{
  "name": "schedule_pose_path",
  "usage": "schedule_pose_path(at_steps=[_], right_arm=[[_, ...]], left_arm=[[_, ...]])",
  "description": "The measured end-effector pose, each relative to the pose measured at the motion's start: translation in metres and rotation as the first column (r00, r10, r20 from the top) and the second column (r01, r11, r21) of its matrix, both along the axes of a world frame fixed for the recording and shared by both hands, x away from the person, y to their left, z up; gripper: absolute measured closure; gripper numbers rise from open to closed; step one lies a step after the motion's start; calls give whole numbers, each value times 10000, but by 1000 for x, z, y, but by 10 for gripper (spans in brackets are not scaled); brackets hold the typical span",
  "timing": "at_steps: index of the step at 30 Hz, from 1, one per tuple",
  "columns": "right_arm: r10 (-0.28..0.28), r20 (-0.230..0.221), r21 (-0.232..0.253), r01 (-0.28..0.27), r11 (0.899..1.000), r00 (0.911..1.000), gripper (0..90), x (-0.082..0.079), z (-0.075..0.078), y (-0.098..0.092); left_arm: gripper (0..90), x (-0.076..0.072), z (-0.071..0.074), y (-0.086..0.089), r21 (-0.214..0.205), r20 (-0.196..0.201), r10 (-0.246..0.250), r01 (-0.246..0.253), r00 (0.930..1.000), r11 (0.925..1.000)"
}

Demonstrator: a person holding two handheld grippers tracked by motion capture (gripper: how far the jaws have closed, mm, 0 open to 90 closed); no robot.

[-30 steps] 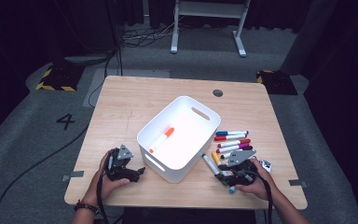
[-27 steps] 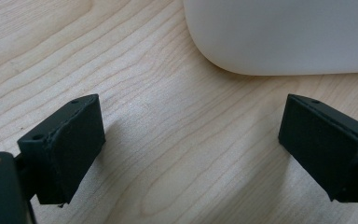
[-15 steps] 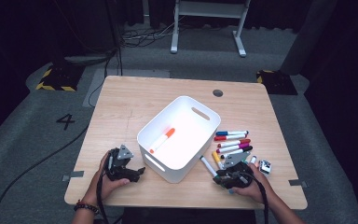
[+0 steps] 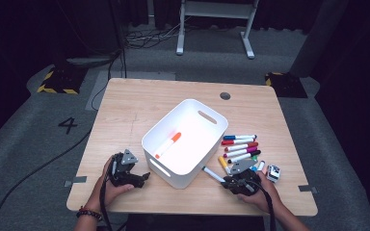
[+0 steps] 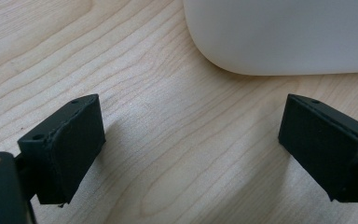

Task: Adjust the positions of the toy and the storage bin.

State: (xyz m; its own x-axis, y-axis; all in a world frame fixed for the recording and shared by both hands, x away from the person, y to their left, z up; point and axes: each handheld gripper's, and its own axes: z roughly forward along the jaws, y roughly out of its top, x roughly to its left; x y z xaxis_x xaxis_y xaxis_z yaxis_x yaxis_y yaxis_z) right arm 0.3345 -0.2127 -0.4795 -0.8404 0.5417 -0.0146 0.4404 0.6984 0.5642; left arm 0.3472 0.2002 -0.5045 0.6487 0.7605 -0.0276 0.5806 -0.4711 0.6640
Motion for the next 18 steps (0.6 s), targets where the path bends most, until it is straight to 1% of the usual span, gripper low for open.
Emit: schedule_pose_path(at_steps=[1, 2, 3, 4, 6, 8, 9, 10, 11, 12, 13, 15, 16, 17, 18], right_arm=[[22, 50, -41, -22, 10000, 10000, 745, 0, 1, 0], [170, 159, -152, -168, 9997, 9997, 745, 1, 1, -1], [192, 97, -56, -192, 9998, 9998, 745, 1, 2, -2], [209, 126, -86, -208, 9997, 9997, 745, 1, 3, -2], [237, 179, 11, -238, 9997, 9996, 746, 1, 7, -4], [221, 42, 265, -222, 9994, 9997, 746, 0, 11, -6], [221, 42, 265, -222, 9994, 9997, 746, 0, 11, -6], [400, 231, 142, -403, 9991, 9989, 746, 0, 14, -9], [488, 170, 138, -490, 9987, 9987, 746, -1, 15, -9], [502, 149, 278, -506, 9983, 9986, 746, -2, 16, -9], [441, 113, 265, -444, 9987, 9990, 746, -3, 17, -9], [845, 432, 77, -849, 9964, 9955, 746, -3, 20, -12], [651, 265, 288, -658, 9974, 9975, 746, -6, 22, -12], [820, 442, 250, -831, 9962, 9957, 746, -5, 24, -14], [705, 405, 338, -719, 9968, 9967, 746, -7, 27, -14]], left_arm=[[71, 0, 0, 0, 0, 0, 1, -1, 10000, 10000], [71, 0, 0, 0, -1, -2, 0, 0, 10000, 10000], [71, 0, 0, 0, -1, -1, 2, -2, 10000, 10000], [71, 0, 0, 0, 0, -1, 1, -1, 10000, 10000], [71, 0, 0, 0, 0, 1, 2, -2, 10000, 10000], [71, 0, 0, 0, 2, -1, 0, 0, 10000, 10000], [71, 0, 0, 0, 2, -1, 0, 0, 10000, 10000], [71, 0, 0, 0, -2, -3, 1, -1, 10000, 10000], [71, 0, 0, 0, -2, -2, 3, -3, 10000, 10000], [71, 0, 0, 0, 1, 0, -2, 2, 10000, 10000], [71, 0, 0, 0, -1, -1, 1, -1, 10000, 10000], [71, 0, 0, 0, 2, -1, 1, -1, 10000, 10000], [71, 0, 0, 0, -1, -3, -1, 1, 10000, 10000], [71, 0, 0, 0, -1, -3, 1, -1, 10000, 10000], [71, 0, 0, 0, -2, -3, 1, -1, 10000, 10000]])
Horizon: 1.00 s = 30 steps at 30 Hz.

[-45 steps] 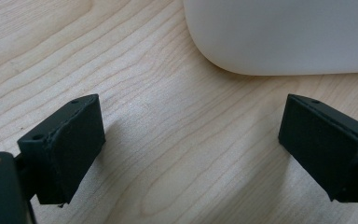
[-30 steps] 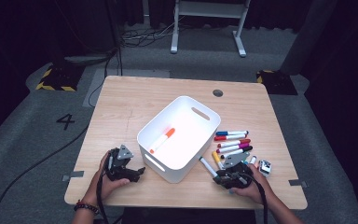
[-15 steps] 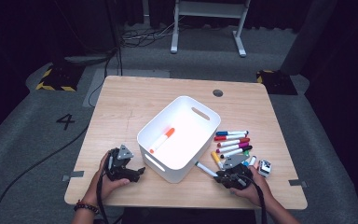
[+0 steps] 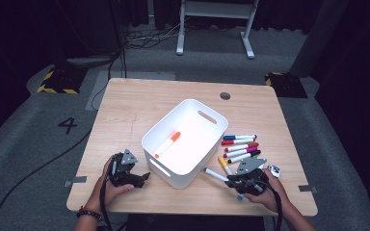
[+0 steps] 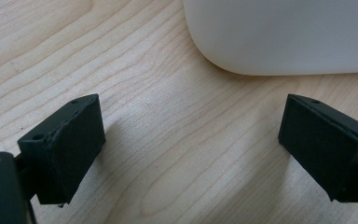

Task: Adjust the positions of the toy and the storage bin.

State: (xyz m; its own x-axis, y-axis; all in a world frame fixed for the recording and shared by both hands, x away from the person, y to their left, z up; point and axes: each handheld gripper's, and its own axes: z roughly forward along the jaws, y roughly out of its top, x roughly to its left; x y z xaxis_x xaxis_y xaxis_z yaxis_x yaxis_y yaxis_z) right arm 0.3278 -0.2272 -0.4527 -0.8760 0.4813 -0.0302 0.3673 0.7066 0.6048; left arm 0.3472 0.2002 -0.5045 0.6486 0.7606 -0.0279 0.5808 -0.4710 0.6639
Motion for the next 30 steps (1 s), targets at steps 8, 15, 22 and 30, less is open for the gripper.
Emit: schedule_pose_path(at_steps=[8, 15, 22, 30], right_arm=[[-181, 324, 685, 158, 9975, 9993, 746, -2, 20, -13], [-147, 783, 1063, 63, 9943, 9968, 746, -7, 43, -23], [-337, 1217, 1556, 145, 9877, 9920, 746, -8, 67, -35], [-542, 1651, 1942, 214, 9807, 9848, 746, -6, 92, -42]], left_arm=[[71, 0, 0, 0, 1, 1, 0, 0, 10000, 10000], [71, 0, 0, 0, -8, -1, 36, -36, 10000, 10000], [71, 0, 0, 0, -8, 4, 31, -31, 10000, 10000], [71, 0, 0, 0, -7, 12, 29, -29, 10000, 10000]])
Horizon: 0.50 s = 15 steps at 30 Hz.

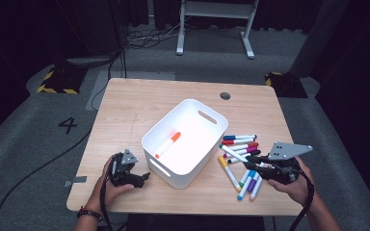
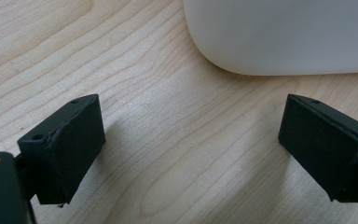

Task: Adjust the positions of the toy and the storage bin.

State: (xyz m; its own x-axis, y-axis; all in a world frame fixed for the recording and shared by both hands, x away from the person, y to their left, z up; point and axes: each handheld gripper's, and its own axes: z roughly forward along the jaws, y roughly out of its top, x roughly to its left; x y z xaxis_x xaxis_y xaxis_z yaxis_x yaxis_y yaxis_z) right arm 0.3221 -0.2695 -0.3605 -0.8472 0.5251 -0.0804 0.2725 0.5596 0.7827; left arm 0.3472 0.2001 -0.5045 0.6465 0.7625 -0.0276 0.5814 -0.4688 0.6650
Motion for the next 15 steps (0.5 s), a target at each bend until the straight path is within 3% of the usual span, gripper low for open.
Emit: schedule_pose_path(at_steps=[7, 15], right_arm=[[150, 241, 355, -158, 9992, 9996, 746, 5, 15, 8], [453, 473, 518, -477, 9975, 9979, 746, 17, 29, 34]], left_arm=[[71, 0, 0, 0, -2, -14, 7, -7, 10000, 10000], [71, 0, 0, 0, 0, -15, 6, -6, 10000, 10000]])
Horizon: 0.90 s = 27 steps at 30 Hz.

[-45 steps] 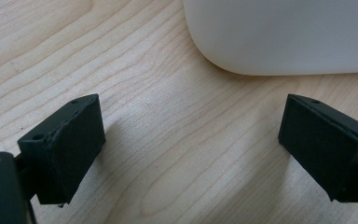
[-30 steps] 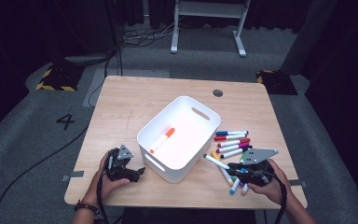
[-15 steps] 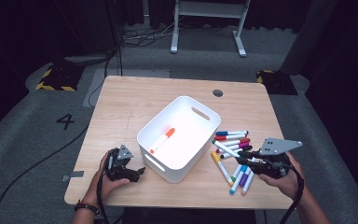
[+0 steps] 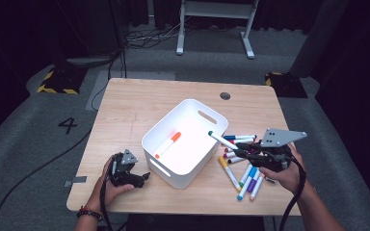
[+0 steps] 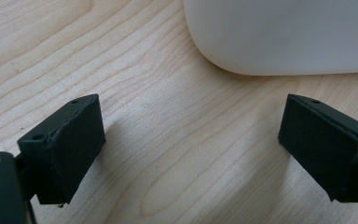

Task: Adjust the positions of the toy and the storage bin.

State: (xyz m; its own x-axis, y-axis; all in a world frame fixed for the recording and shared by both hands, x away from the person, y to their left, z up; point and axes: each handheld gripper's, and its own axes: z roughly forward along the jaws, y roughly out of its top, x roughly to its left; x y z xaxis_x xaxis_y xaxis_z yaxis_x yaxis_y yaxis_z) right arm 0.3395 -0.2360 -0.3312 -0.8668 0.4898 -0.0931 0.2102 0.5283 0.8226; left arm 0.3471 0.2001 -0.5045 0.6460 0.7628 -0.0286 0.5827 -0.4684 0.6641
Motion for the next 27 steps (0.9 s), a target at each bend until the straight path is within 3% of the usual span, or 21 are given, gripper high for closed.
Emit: schedule_pose_path(at_steps=[5, 8, 13, 27], right_arm=[[251, -47, -33, -251, 9997, 9997, 746, 8, 2, 17], [451, -109, -356, -454, 9983, 9989, 746, 17, 3, 37], [623, -385, -463, -641, 9969, 9973, 746, 27, 2, 63], [931, -1172, -1329, -1085, 9852, 9887, 746, 48, -18, 128]], left_arm=[[71, 0, 0, 0, 2, 12, -9, 9, 10000, 10000], [71, 0, 0, 0, 1, 21, -2, 2, 10000, 10000], [71, 0, 0, 0, 1, 13, -9, 9, 10000, 10000], [71, 0, 0, 0, 6, 10, -21, 21, 10000, 10000]])
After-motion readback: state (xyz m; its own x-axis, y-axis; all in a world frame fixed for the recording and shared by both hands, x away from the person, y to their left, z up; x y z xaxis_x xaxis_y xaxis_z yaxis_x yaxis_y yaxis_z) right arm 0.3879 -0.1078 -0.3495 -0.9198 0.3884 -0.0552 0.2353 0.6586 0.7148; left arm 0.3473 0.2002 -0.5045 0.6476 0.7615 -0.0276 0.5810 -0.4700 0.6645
